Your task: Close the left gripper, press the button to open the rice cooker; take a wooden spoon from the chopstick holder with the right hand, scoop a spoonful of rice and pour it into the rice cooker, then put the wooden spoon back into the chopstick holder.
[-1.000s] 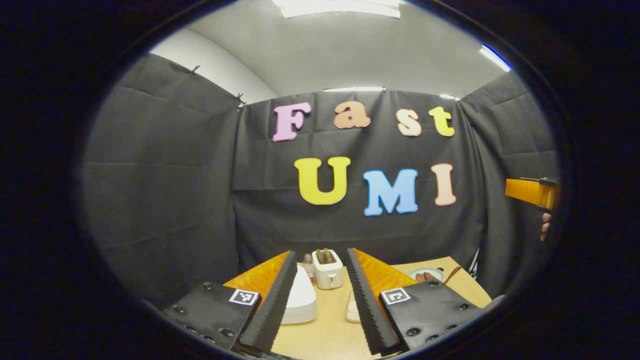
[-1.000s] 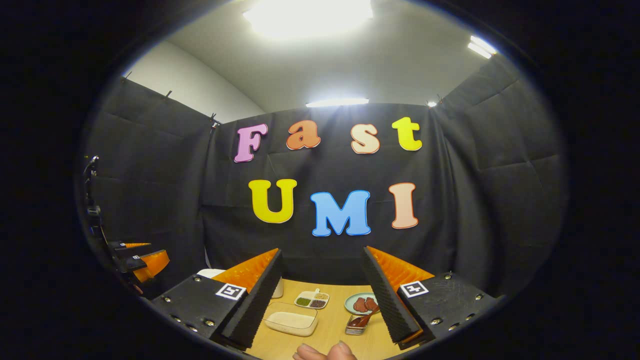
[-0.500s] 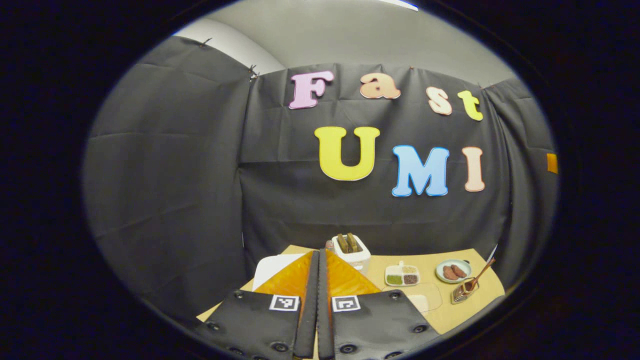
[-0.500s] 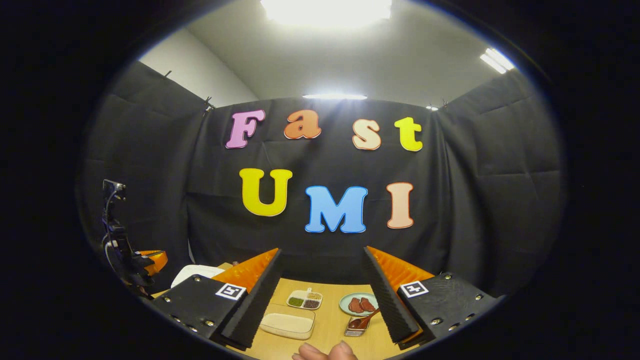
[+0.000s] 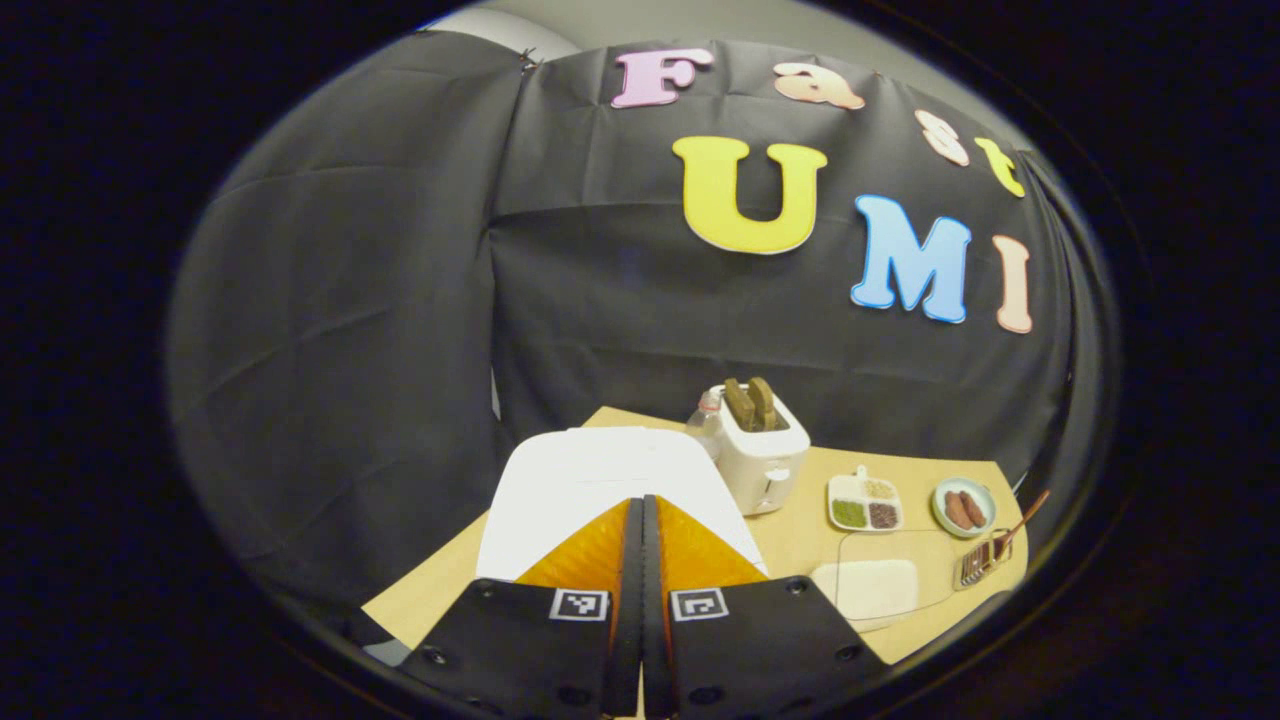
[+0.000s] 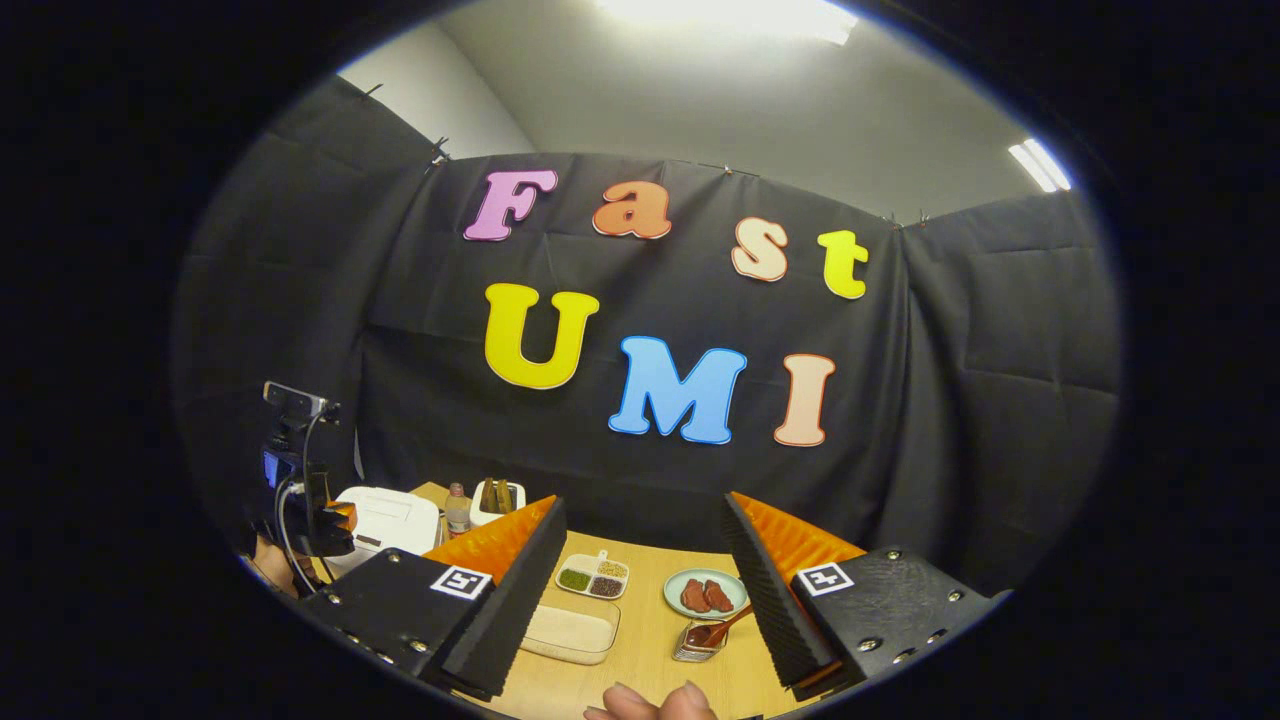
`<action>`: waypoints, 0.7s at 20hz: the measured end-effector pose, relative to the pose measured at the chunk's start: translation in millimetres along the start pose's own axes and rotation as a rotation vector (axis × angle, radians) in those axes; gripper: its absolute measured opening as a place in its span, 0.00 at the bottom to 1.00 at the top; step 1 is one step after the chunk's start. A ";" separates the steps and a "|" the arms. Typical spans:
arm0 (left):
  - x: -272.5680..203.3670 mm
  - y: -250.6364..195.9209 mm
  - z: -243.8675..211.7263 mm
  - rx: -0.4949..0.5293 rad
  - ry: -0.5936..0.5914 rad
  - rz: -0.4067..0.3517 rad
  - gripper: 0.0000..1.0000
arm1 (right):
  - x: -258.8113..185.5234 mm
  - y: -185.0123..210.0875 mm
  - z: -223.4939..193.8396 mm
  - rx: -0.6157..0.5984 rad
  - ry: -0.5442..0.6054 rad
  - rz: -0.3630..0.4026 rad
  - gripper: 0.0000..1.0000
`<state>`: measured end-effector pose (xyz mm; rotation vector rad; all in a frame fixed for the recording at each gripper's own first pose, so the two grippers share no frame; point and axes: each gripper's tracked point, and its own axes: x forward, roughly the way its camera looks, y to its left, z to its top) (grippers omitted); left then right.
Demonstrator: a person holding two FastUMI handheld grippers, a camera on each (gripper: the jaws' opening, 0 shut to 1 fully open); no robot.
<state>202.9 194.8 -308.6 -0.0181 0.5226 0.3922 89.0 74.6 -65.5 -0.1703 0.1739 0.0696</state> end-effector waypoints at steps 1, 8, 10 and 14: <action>11.2 0.7 -8.3 -0.005 0.024 0.012 0.09 | 1.9 7.1 -3.4 0.008 0.016 0.015 0.95; 62.4 9.1 -63.1 0.006 0.169 0.084 0.09 | 12.0 6.6 -10.5 -0.005 0.062 -0.003 0.94; 61.1 9.2 -62.3 0.058 0.156 0.104 0.09 | 14.4 6.4 -10.4 -0.001 0.064 -0.008 0.94; 59.9 9.0 -61.3 0.051 0.165 0.109 0.09 | 16.2 12.4 -8.9 0.002 0.063 0.004 0.93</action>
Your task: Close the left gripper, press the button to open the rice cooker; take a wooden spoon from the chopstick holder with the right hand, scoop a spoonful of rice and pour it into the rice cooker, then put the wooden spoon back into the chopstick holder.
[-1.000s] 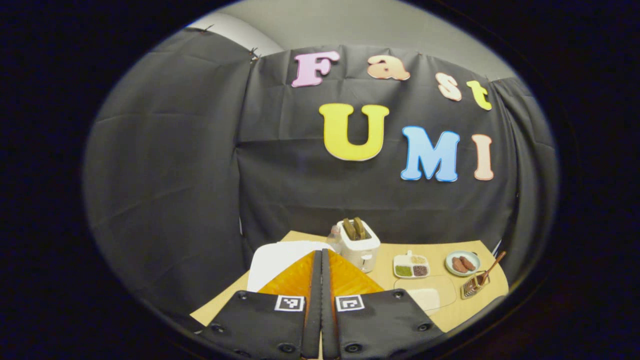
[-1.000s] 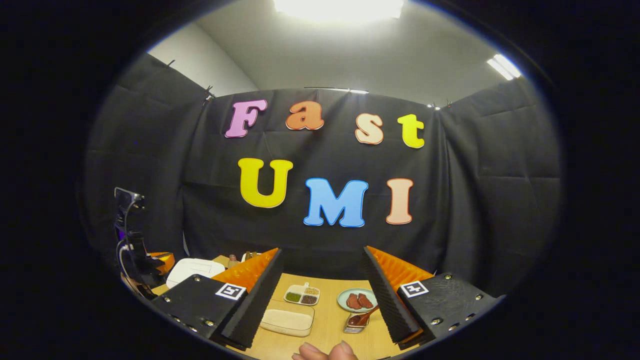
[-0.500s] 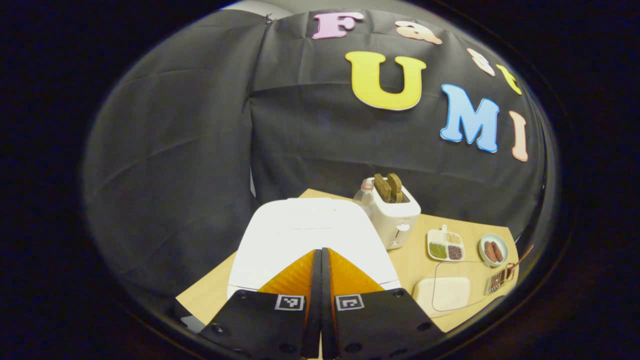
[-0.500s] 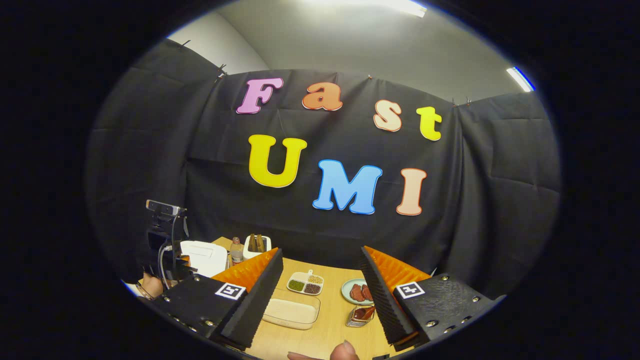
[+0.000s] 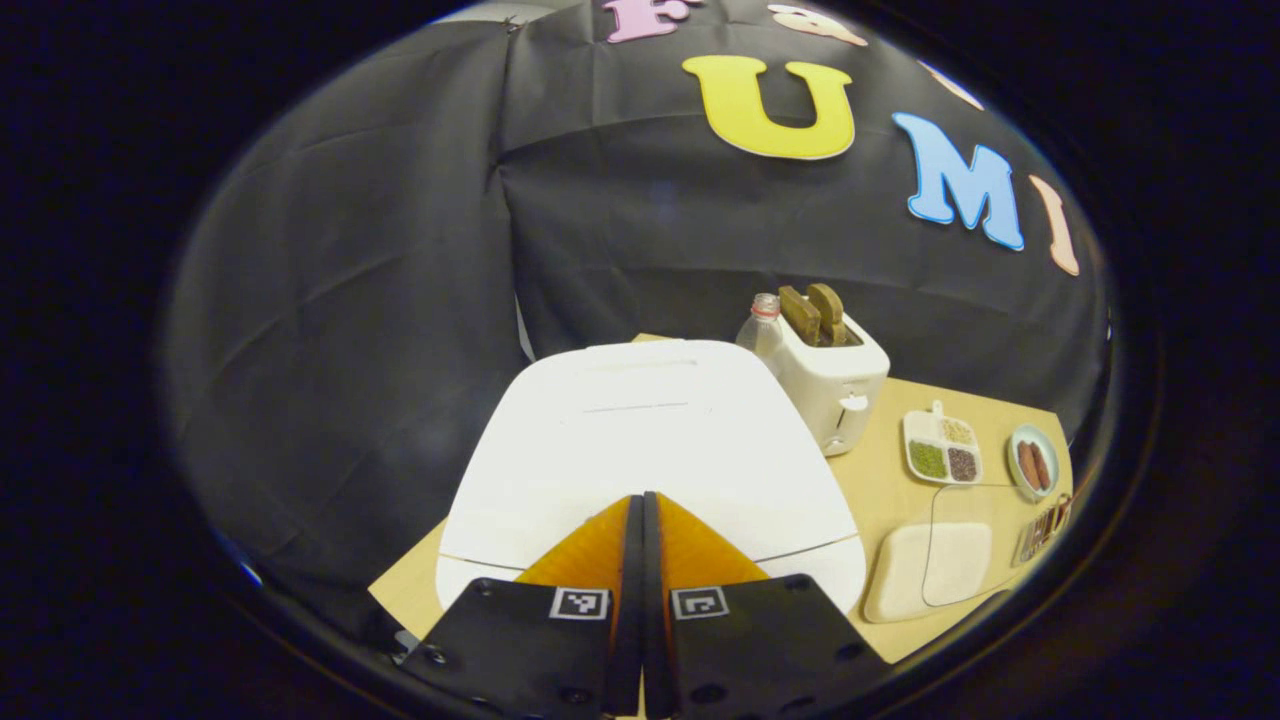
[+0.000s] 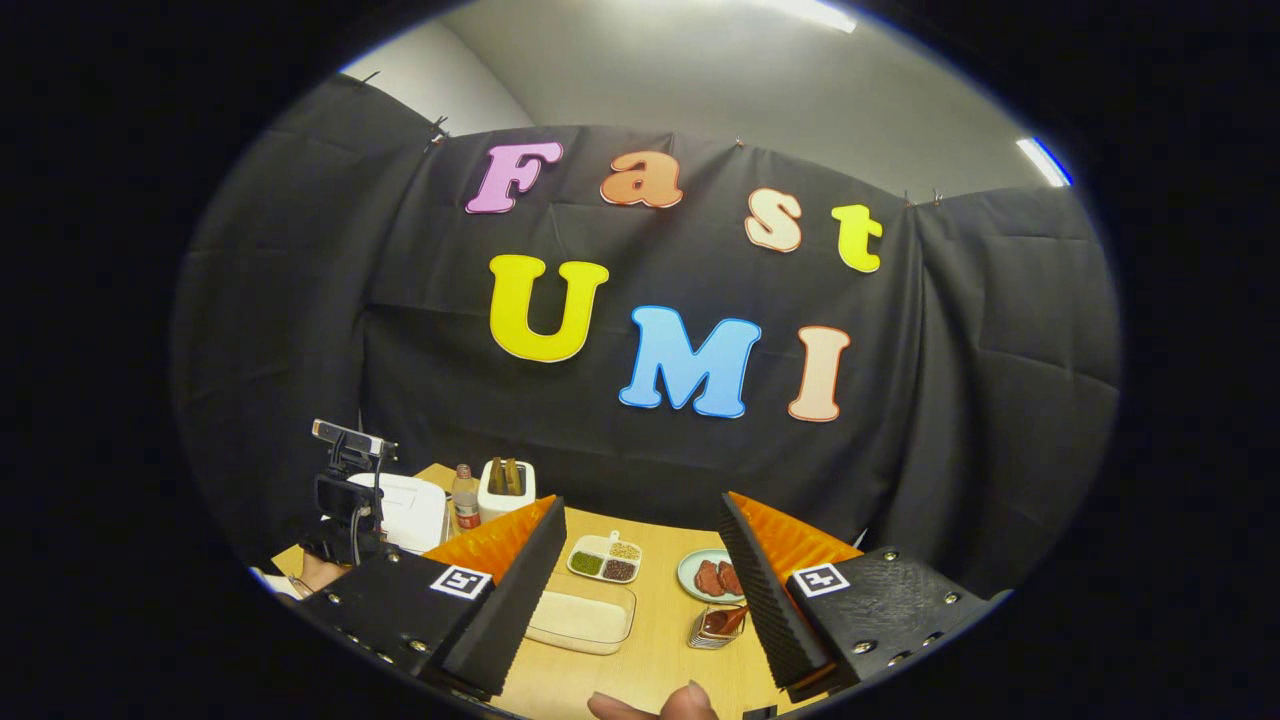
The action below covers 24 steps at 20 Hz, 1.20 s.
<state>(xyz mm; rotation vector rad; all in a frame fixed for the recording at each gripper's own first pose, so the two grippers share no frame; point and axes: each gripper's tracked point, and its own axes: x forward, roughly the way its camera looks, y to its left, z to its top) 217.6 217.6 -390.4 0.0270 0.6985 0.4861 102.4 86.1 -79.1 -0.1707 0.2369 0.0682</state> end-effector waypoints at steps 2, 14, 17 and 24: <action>-6.3 1.1 11.5 -0.022 -0.034 -0.011 0.09 | -0.8 2.4 -0.3 -0.013 -0.004 0.005 0.93; -79.1 10.4 108.9 -0.037 -0.361 -0.030 0.08 | -12.8 -14.4 -11.4 0.034 0.002 -0.017 0.93; -98.4 14.1 111.2 -0.032 -0.385 -0.044 0.08 | -16.5 -24.6 -9.7 0.027 -0.011 -0.043 0.94; -141.8 23.8 117.1 -0.041 -0.419 -0.085 0.09 | -16.1 -40.1 -13.3 0.096 -0.012 -0.065 0.94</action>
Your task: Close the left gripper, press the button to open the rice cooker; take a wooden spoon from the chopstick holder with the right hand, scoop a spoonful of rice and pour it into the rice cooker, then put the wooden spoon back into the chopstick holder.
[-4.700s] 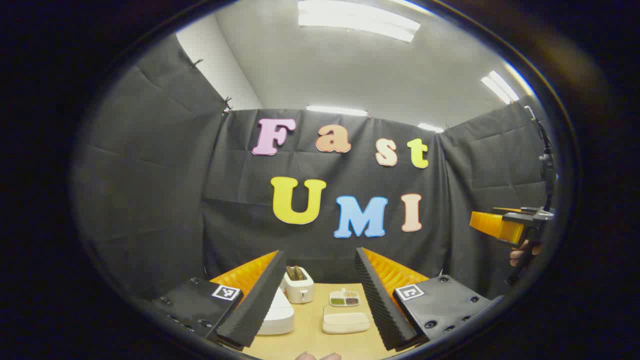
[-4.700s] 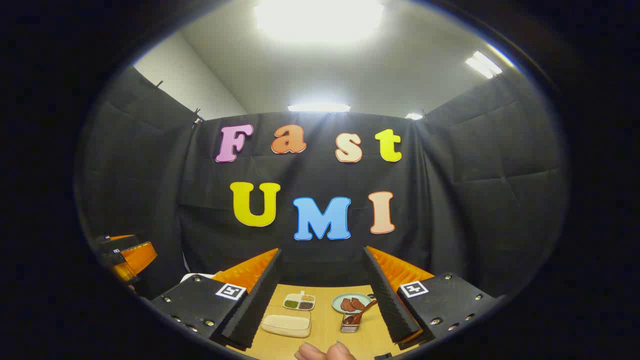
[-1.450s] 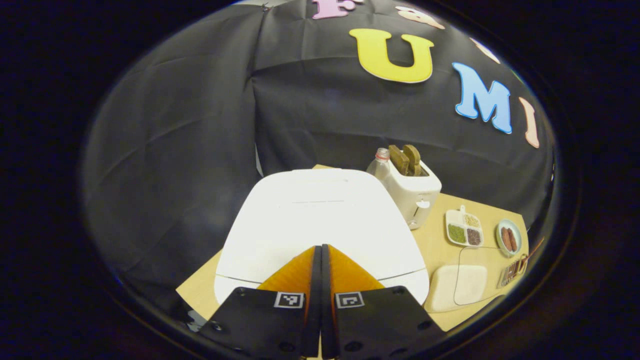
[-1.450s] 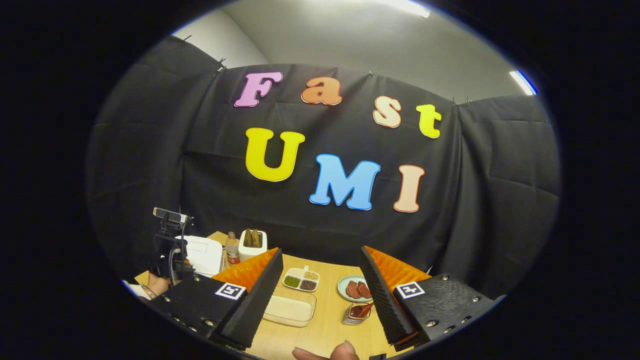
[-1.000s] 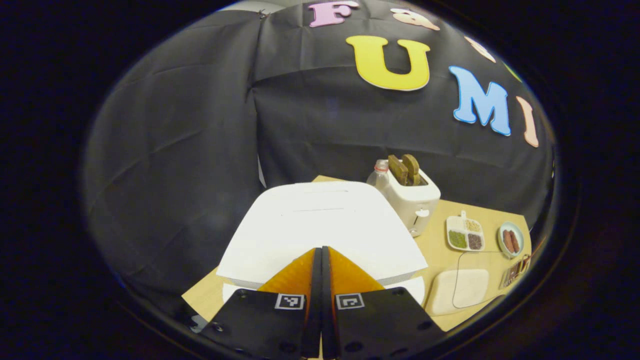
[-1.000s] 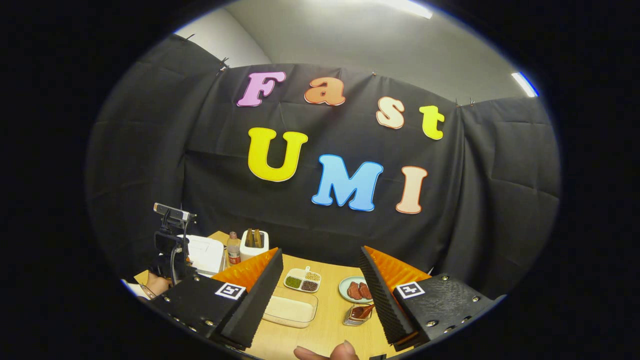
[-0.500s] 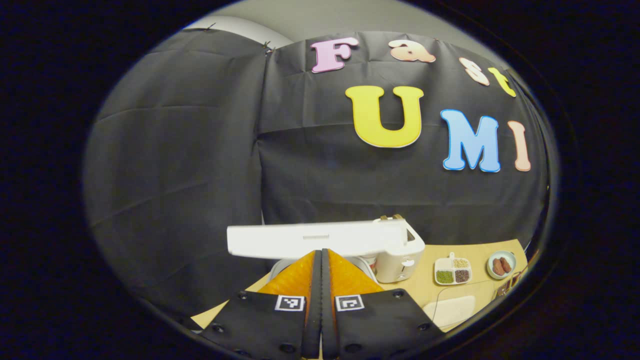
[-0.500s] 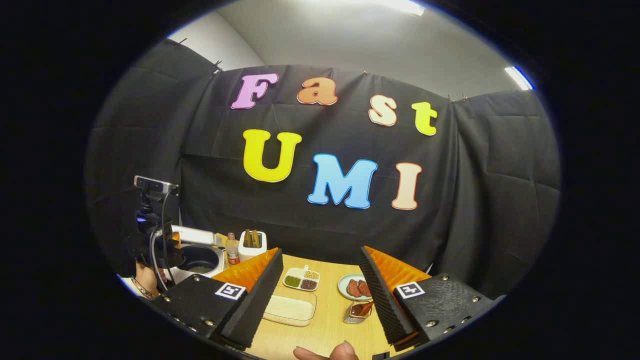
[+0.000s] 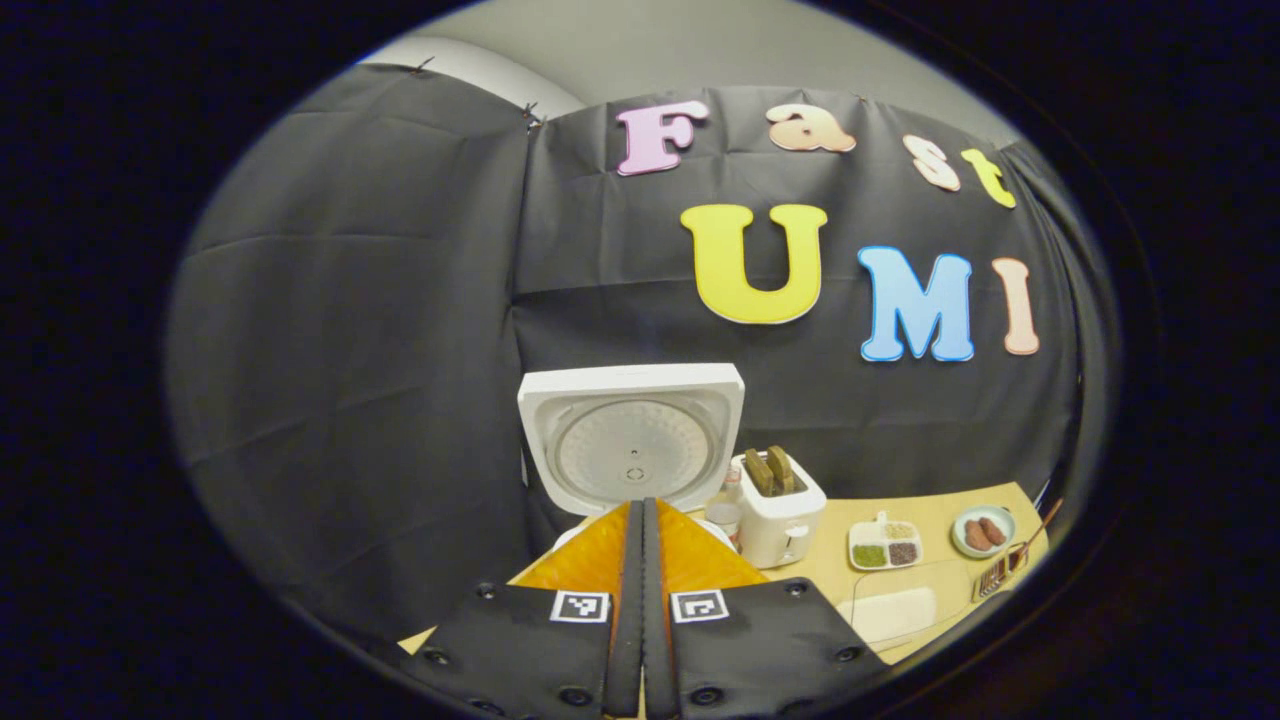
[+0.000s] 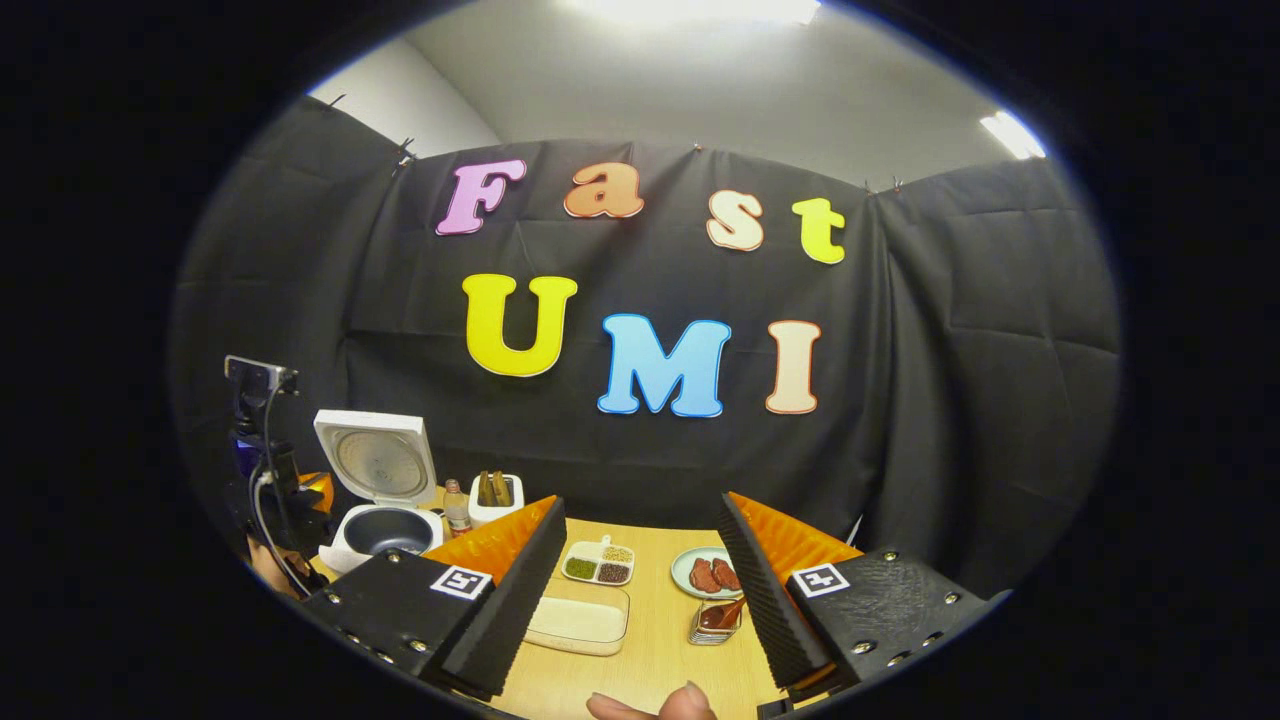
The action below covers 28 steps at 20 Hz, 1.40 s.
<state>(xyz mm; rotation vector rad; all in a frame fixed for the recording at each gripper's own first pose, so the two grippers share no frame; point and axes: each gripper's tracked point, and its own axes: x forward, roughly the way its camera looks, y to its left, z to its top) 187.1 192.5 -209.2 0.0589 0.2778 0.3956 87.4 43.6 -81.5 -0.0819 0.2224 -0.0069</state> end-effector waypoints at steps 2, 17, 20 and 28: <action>-13.3 2.2 5.2 0.001 -0.014 -0.004 0.09 | 3.5 -7.4 0.8 0.005 -0.010 -0.004 0.94; -122.8 -46.9 39.2 -0.016 -0.076 0.019 0.45 | 121.3 -134.4 -141.6 0.197 0.113 0.022 0.96; -146.5 -65.7 46.8 0.025 -0.087 0.011 0.67 | 147.1 -158.9 -188.1 0.251 0.159 0.008 0.96; -179.9 -116.8 56.5 0.074 -0.098 -0.025 0.77 | 210.7 -190.1 -289.5 0.395 0.279 0.003 0.98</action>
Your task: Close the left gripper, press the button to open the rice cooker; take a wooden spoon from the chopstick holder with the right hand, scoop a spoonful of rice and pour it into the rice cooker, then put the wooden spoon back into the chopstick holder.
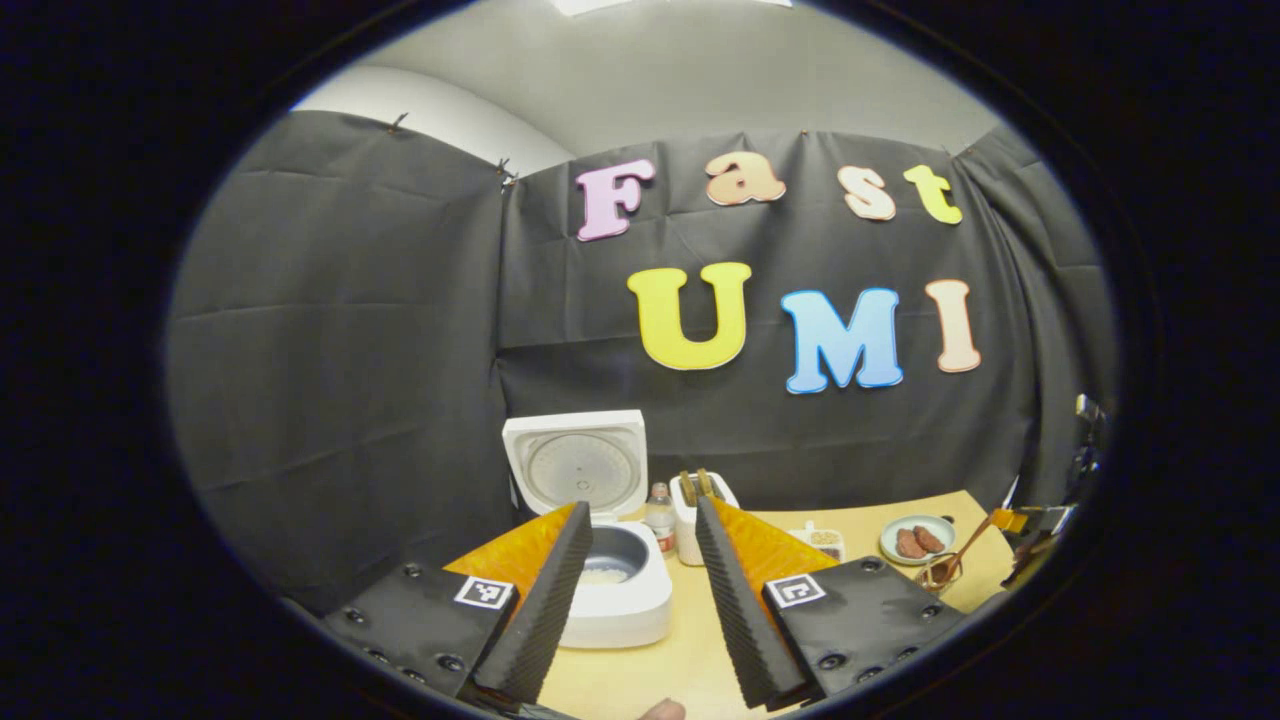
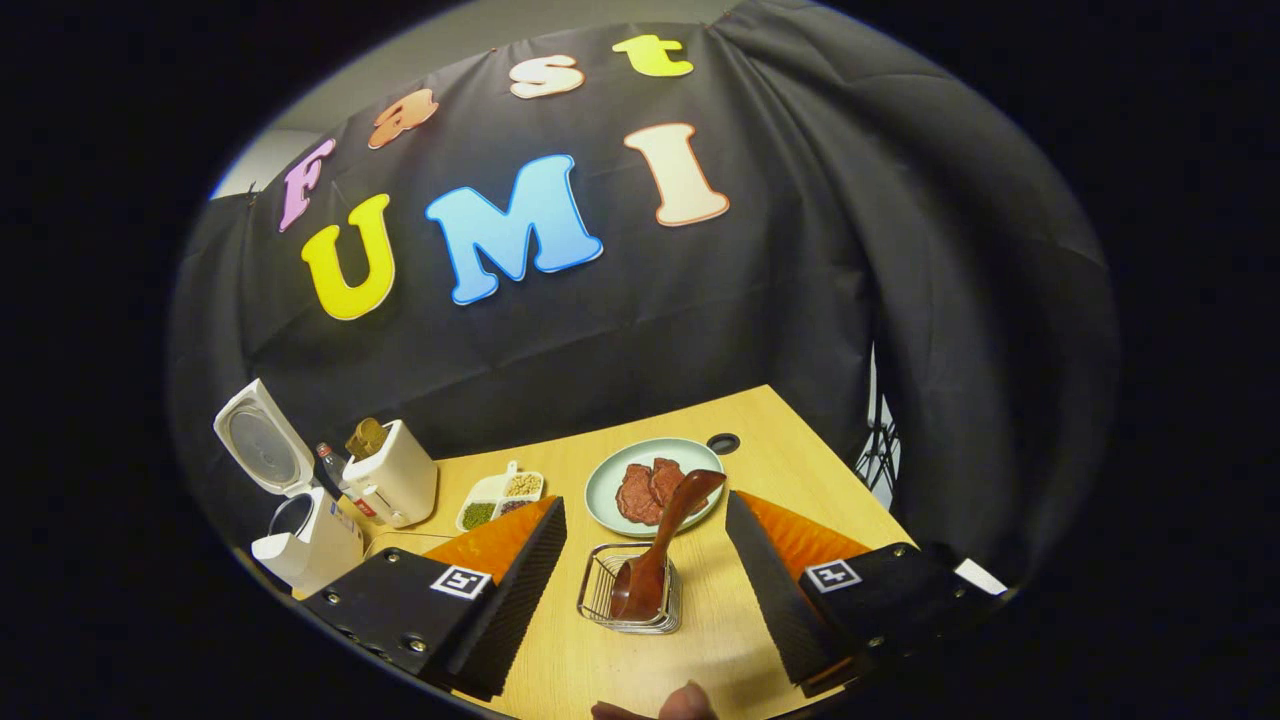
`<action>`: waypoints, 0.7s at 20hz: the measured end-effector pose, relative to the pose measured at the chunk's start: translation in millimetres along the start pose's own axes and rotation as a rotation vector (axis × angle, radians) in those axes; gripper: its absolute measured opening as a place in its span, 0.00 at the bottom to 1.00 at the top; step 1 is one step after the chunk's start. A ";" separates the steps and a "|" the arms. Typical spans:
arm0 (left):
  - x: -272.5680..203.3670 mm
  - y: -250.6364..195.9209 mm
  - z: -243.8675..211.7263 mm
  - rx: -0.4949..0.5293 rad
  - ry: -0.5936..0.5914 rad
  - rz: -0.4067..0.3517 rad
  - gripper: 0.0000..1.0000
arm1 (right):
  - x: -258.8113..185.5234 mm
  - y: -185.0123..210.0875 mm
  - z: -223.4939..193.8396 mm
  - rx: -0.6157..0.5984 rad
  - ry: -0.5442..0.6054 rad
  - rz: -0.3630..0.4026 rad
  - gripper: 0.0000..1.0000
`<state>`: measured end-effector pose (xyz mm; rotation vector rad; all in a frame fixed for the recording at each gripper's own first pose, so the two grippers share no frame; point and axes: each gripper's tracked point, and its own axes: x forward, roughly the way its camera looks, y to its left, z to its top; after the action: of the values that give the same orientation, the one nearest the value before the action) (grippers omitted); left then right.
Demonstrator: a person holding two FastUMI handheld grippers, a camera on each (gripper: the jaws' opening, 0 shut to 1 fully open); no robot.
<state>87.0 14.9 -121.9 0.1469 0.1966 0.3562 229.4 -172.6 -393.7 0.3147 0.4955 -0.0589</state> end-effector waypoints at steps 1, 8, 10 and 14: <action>-1.4 -6.0 0.9 0.005 0.000 -0.007 0.78 | 9.9 -3.4 -4.9 0.010 0.008 0.002 0.98; -11.4 -24.2 -10.2 0.038 0.034 -0.016 0.91 | 77.3 -14.0 -27.8 0.115 0.065 0.031 0.96; -15.0 -24.2 -14.0 0.049 0.046 -0.014 0.93 | 86.4 -10.8 -31.7 0.144 0.080 0.043 0.93; -21.9 -20.0 -22.7 0.048 0.067 -0.001 0.94 | 101.8 -10.8 -41.9 0.167 0.109 0.041 0.75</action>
<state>68.6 -9.0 -143.9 0.1821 0.2719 0.3560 298.2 -167.7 -480.1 0.4935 0.5932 -0.0440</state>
